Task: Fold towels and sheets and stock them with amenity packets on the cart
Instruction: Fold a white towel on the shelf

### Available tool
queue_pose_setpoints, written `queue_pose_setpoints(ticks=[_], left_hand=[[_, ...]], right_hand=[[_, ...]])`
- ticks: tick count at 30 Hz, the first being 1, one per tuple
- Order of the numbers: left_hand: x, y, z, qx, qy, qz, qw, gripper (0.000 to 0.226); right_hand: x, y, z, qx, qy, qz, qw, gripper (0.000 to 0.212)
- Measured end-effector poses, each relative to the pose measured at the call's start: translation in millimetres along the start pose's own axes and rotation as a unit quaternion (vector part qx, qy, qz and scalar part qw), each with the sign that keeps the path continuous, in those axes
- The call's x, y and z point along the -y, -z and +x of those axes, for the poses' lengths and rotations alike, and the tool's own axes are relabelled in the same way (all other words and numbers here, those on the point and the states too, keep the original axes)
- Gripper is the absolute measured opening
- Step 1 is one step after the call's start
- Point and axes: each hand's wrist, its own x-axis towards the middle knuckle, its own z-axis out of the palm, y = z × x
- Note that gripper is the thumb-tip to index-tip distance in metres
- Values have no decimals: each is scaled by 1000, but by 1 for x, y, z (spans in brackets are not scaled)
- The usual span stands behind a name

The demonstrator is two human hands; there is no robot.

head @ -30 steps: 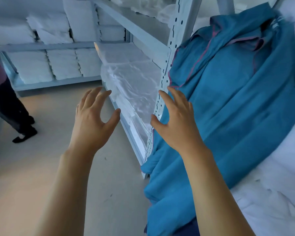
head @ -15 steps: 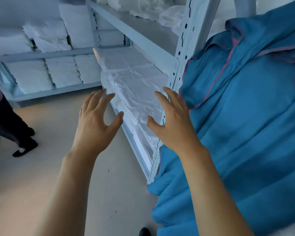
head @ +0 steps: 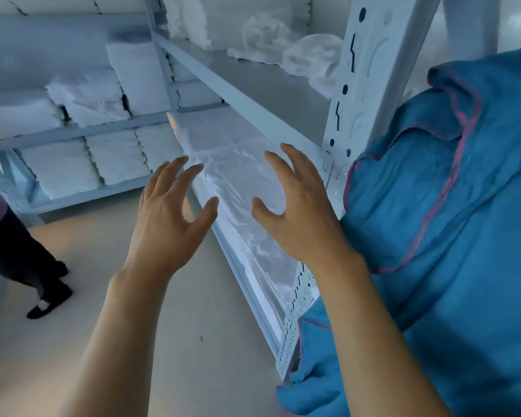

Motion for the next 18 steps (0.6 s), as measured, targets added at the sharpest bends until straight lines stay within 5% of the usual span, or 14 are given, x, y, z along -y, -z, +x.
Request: queue_pose_setpoints(ticks=[18], left_hand=[[148, -2, 174, 31, -122, -115, 985, 59]], right_hand=[[49, -94, 144, -106, -109, -80, 985, 68]])
